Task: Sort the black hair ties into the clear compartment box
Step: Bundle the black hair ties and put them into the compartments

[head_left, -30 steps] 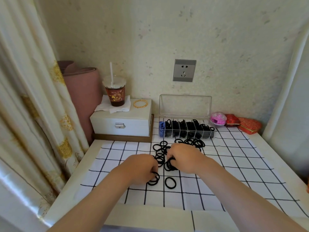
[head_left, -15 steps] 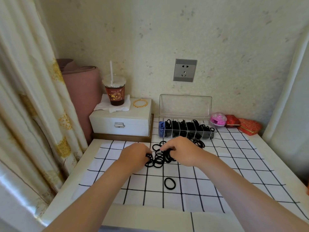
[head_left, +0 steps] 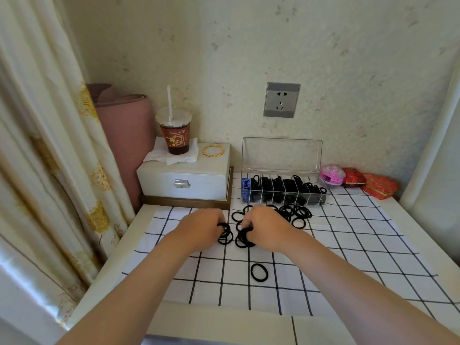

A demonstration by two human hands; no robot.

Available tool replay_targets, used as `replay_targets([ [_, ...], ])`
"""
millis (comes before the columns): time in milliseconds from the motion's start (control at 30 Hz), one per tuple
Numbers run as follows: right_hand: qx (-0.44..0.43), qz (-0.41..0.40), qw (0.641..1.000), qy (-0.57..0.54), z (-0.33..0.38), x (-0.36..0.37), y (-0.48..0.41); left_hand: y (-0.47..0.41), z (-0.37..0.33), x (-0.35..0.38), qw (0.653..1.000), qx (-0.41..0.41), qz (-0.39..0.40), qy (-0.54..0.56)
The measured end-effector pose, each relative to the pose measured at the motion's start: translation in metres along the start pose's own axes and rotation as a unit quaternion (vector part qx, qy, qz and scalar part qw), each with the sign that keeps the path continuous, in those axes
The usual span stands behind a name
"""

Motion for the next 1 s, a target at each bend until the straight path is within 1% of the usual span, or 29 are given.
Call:
replay_targets([
  [100, 0.002, -0.024, 1.0, -0.009, -0.006, -0.011, 0.001, 0.001, -0.001, -0.001, 0.998, 0.009, 0.006, 0.054],
  [167, 0.005, -0.047, 0.998, -0.039, -0.011, -0.02, 0.005, 0.002, -0.002, -0.001, 0.996, 0.015, 0.016, 0.087],
  [233, 0.006, -0.054, 0.995, -0.088, -0.016, -0.027, 0.009, 0.002, -0.003, 0.001, 0.995, 0.019, 0.023, 0.098],
  [300, 0.013, -0.028, 0.986, -0.163, -0.019, -0.03, 0.013, 0.001, -0.004, 0.002, 0.994, 0.021, 0.024, 0.103],
  [333, 0.017, -0.002, 0.981, -0.192, -0.02, -0.029, 0.016, 0.0, -0.005, 0.003, 0.993, 0.023, 0.026, 0.11],
  [400, 0.015, 0.066, 0.974, -0.215, -0.02, -0.027, 0.025, -0.001, -0.008, 0.004, 0.991, 0.028, 0.035, 0.126],
  [500, -0.005, 0.169, 0.966, -0.197, -0.015, -0.016, 0.039, 0.0, -0.012, 0.009, 0.99, 0.029, 0.058, 0.127],
  [567, -0.008, 0.212, 0.963, -0.163, -0.011, -0.006, 0.046, 0.001, -0.014, 0.01, 0.991, 0.023, 0.069, 0.116],
  [600, -0.008, 0.221, 0.965, -0.138, -0.009, -0.001, 0.048, 0.001, -0.014, 0.011, 0.991, 0.02, 0.071, 0.11],
  [633, -0.011, 0.219, 0.97, -0.107, -0.008, 0.003, 0.049, 0.001, -0.014, 0.011, 0.992, 0.018, 0.072, 0.104],
  [733, -0.028, 0.172, 0.985, -0.008, -0.004, 0.005, 0.049, 0.002, -0.014, 0.011, 0.992, 0.009, 0.088, 0.09],
  [800, -0.029, 0.175, 0.984, 0.025, -0.001, 0.005, 0.049, 0.003, -0.014, 0.012, 0.991, 0.0, 0.099, 0.094],
  [900, -0.02, 0.203, 0.978, 0.041, -0.002, 0.005, 0.047, 0.004, -0.013, 0.013, 0.987, -0.012, 0.108, 0.116],
  [1000, -0.014, 0.162, 0.987, -0.006, -0.006, -0.001, 0.04, 0.006, -0.013, 0.014, 0.984, -0.015, 0.12, 0.127],
])
Point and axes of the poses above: each hand's wrist, its own y-axis away from the middle knuckle, its own x-axis out of the palm, z = x × y, the point moved 4 cm from there along -y, towards the middle knuckle, and after that the axes turned 8 degrees about z, right-handed, at the moved point
